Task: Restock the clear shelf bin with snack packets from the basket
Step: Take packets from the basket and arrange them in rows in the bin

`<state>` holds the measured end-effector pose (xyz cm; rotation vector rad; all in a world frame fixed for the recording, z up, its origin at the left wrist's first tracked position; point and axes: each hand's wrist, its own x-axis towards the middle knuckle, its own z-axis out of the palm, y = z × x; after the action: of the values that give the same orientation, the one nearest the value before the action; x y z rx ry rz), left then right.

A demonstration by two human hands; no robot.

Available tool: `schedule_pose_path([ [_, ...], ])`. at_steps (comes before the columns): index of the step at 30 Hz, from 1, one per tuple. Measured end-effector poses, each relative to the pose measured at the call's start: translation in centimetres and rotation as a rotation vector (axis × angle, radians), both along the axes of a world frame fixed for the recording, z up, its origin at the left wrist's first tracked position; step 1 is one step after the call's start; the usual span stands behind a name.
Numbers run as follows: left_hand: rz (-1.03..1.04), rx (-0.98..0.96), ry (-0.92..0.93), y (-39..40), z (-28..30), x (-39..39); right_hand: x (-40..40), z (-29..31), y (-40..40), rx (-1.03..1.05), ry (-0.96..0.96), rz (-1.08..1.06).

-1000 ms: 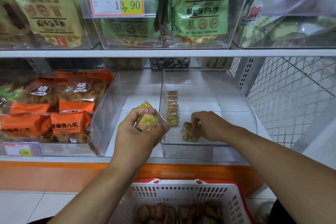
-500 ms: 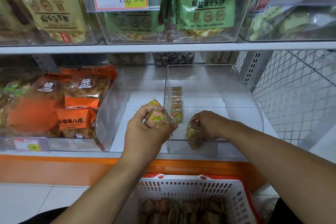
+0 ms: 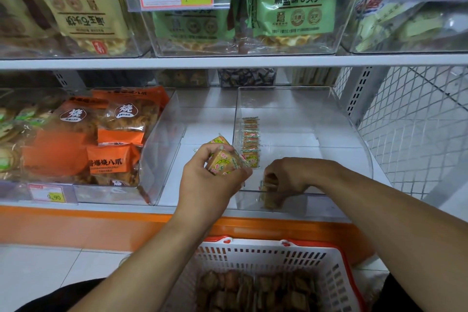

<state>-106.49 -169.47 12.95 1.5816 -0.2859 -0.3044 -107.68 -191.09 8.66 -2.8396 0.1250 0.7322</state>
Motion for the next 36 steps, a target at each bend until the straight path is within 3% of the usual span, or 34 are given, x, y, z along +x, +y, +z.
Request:
schedule_pose_path([
  [4,0.010,0.007,-0.005,0.0,0.0,0.1,0.6,0.2,0.5,-0.058,-0.245,-0.026],
  [6,0.016,0.011,-0.004,0.0,0.0,0.1,1.0,-0.5,0.6,-0.102,-0.255,-0.035],
  [10,0.017,0.035,-0.017,0.1,-0.2,0.1,1.4,-1.8,0.9,0.171,-0.249,-0.084],
  [13,0.016,0.050,-0.025,0.3,-0.2,0.0,1.8,-2.0,0.7,0.237,-0.311,-0.102],
  [22,0.018,0.023,-0.009,0.1,-0.6,-0.4,1.2,-1.7,0.8,0.023,-0.331,-0.178],
  [28,0.027,0.018,0.003,0.3,-0.7,-0.2,1.8,-1.3,2.6,-0.075,-0.225,-0.158],
  [30,0.024,0.010,0.014,0.3,-0.7,-0.2,2.0,-1.1,2.8,0.032,-0.190,-0.213],
  [34,0.012,-0.032,0.038,0.5,-0.6,-0.4,2.9,-1.1,2.2,0.601,-0.250,-0.575],
  [36,0.010,-0.038,0.042,0.7,-0.6,-0.4,3.0,-1.4,2.0,0.757,-0.248,-0.719],
])
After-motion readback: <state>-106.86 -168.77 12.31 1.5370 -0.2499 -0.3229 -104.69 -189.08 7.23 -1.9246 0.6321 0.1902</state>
